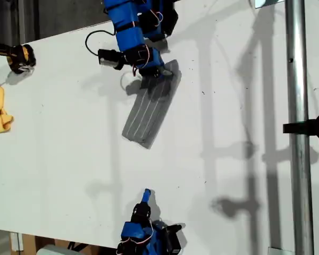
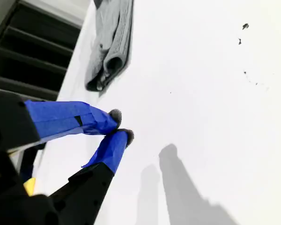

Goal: Grasp corners of a towel and fold twice.

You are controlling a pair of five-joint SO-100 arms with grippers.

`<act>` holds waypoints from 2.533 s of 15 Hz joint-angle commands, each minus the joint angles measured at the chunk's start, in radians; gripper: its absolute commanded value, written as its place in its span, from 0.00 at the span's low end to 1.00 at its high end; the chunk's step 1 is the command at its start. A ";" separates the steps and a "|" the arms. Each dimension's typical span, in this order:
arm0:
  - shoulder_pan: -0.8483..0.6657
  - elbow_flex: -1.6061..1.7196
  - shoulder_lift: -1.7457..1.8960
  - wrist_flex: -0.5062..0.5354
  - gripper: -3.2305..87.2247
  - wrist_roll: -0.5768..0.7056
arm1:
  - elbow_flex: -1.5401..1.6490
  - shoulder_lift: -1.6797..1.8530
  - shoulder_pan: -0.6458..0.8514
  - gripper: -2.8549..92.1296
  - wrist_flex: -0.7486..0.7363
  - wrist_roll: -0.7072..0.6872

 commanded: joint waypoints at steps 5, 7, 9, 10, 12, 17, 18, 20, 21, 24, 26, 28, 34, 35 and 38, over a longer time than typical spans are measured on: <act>0.011 0.006 0.006 0.003 0.06 0.000 | -0.041 0.213 0.084 0.03 -0.140 -0.146; 0.008 0.006 0.006 0.003 0.06 0.002 | -0.199 0.110 0.163 0.03 -0.155 -0.273; 0.006 0.006 0.006 0.003 0.06 0.003 | -0.279 0.021 0.224 0.03 -0.245 -0.370; 0.009 0.006 0.006 0.003 0.06 0.002 | -0.319 -0.032 0.245 0.03 -0.285 -0.405; 0.009 0.006 0.006 0.003 0.06 0.003 | -0.410 -0.170 0.272 0.03 -0.354 -0.460; 0.011 0.006 0.006 0.005 0.06 0.005 | -0.546 -0.413 0.316 0.03 -0.477 -0.522; 0.009 0.006 0.006 0.005 0.06 0.005 | -0.552 -0.449 0.324 0.03 -0.506 -0.528; 0.009 0.006 0.006 0.005 0.06 0.005 | -0.560 -0.523 0.342 0.03 -0.577 -0.541; 0.009 0.006 0.006 0.005 0.06 0.005 | -0.563 -0.568 0.356 0.03 -0.626 -0.549; 0.009 0.006 0.006 0.005 0.06 0.005 | -0.650 -0.784 0.393 0.07 -0.739 -0.581; 0.011 0.006 0.006 0.005 0.06 0.003 | -0.787 -0.917 0.414 0.35 -0.678 -0.594; 0.017 0.006 0.006 0.005 0.06 -0.002 | -0.888 -0.882 0.410 0.43 -0.561 -0.653; 0.015 0.006 0.006 0.005 0.06 -0.003 | -0.991 -0.646 0.402 0.27 -0.334 -0.681; 0.015 0.006 0.006 0.005 0.06 -0.003 | -0.988 -0.597 0.410 0.27 -0.327 -0.692; 0.018 0.006 0.006 -0.005 0.06 -0.009 | -0.936 -0.428 0.437 0.18 -0.333 -0.753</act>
